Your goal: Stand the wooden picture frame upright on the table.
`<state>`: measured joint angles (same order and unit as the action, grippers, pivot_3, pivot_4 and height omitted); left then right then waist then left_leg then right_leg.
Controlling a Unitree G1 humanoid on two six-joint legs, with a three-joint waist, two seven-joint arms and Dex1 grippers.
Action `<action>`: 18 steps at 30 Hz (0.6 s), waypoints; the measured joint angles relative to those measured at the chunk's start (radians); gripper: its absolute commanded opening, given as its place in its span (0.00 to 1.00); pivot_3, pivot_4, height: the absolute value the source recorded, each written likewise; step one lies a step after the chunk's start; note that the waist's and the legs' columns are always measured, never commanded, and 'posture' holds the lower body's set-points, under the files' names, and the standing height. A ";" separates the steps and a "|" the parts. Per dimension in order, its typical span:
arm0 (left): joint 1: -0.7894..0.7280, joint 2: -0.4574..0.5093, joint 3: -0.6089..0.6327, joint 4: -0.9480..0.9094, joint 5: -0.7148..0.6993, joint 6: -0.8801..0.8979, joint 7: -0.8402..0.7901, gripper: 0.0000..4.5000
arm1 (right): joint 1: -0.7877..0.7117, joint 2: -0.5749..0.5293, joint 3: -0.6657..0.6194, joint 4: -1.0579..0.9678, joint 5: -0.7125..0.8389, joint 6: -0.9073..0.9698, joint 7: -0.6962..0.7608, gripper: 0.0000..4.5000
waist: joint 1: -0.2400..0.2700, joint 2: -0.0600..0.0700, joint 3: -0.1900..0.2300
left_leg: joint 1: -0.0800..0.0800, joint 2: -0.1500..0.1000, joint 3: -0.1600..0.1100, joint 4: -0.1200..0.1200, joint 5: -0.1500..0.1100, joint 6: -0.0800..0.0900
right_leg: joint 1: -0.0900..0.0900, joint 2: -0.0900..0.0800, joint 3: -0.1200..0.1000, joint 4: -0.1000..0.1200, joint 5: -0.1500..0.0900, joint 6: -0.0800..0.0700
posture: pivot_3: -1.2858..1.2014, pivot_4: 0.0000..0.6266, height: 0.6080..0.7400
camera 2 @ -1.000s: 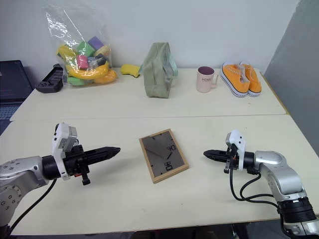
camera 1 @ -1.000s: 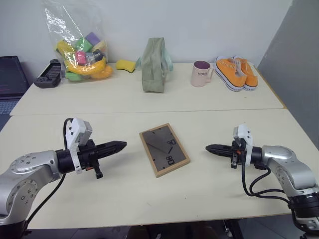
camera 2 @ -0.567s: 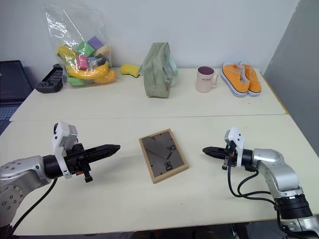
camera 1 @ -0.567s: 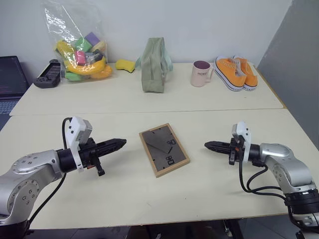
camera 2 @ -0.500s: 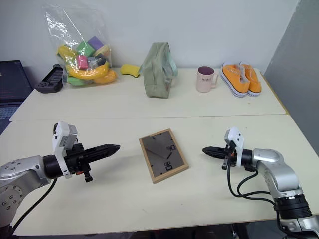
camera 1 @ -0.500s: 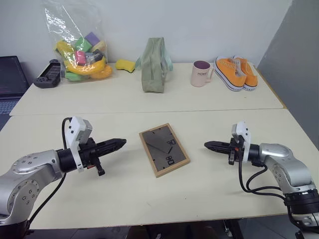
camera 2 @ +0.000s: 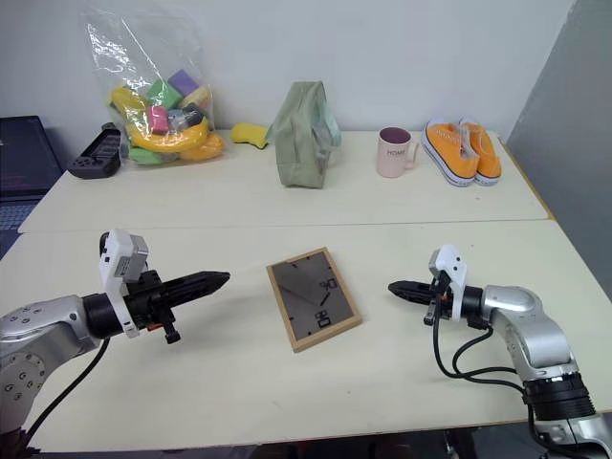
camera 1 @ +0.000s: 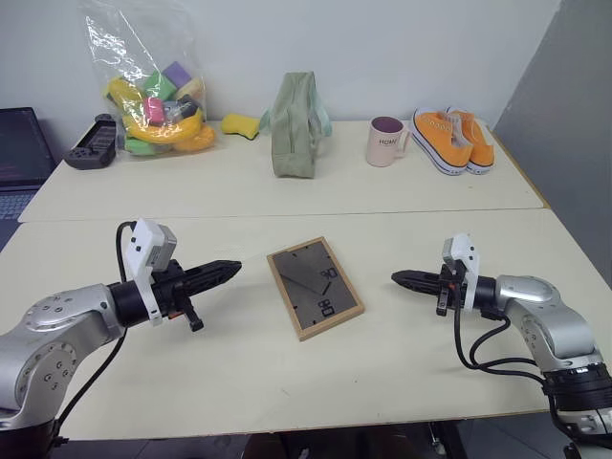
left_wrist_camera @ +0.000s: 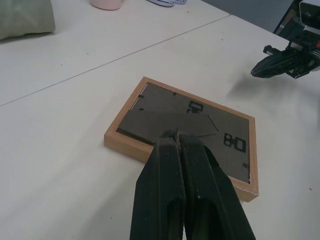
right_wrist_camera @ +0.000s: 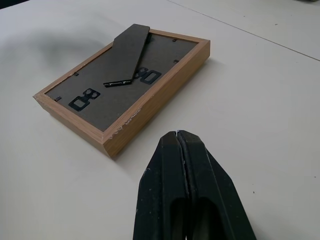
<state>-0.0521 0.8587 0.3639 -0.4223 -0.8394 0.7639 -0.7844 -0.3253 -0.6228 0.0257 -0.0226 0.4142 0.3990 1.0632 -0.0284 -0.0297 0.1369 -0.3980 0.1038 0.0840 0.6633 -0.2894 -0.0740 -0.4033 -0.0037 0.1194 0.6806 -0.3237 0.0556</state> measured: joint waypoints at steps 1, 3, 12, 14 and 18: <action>0.000 0.000 0.000 0.000 0.000 0.000 0.001 0.00 | 0.000 0.000 0.000 0.000 0.000 0.000 0.000 0.00 | 0.000 0.000 0.000 | 0.000 0.000 0.000 0.000 0.000 0.000 | 0.000 0.000 0.000 0.000 0.000 0.000 | 0.52 0.24 1.00; 0.000 0.000 0.000 0.001 0.000 0.000 0.002 0.00 | -0.003 0.001 0.000 0.002 0.000 -0.001 0.000 0.00 | 0.000 0.000 0.000 | 0.000 0.000 0.000 0.000 0.000 0.000 | 0.000 0.000 0.000 0.000 0.000 0.000 | 0.52 0.24 1.00; 0.004 -0.079 -0.058 0.154 0.153 -0.120 0.028 0.00 | -0.059 0.141 0.036 0.137 -0.108 -0.129 -0.121 0.00 | -0.004 0.000 0.000 | 0.001 0.000 0.001 0.000 0.000 0.000 | 0.000 0.000 0.000 0.000 0.000 0.000 | 0.52 0.24 1.00; -0.004 -0.100 -0.089 0.211 0.199 -0.152 0.031 0.00 | -0.061 0.176 0.046 0.173 -0.131 -0.164 -0.147 0.00 | -0.003 0.000 0.000 | 0.000 0.000 0.001 0.001 0.000 0.000 | -0.001 0.000 -0.001 0.000 0.000 0.000 | 0.52 0.24 1.00; -0.056 -0.156 -0.177 0.316 0.288 -0.229 0.025 0.00 | -0.069 0.227 0.076 0.241 -0.189 -0.238 -0.191 0.00 | -0.003 0.000 0.000 | 0.000 0.000 0.001 0.001 0.000 0.000 | -0.001 0.000 -0.001 0.001 0.000 0.000 | 0.52 0.24 1.00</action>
<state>-0.1086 0.7032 0.1873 -0.1063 -0.5518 0.5344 -0.7591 -0.3941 -0.3959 0.1015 0.2179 0.2250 0.1611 0.8722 -0.0316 -0.0295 0.1368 -0.3976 0.1035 0.0847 0.6645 -0.2892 -0.0743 -0.4038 -0.0042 0.1181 0.6812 -0.3238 0.0554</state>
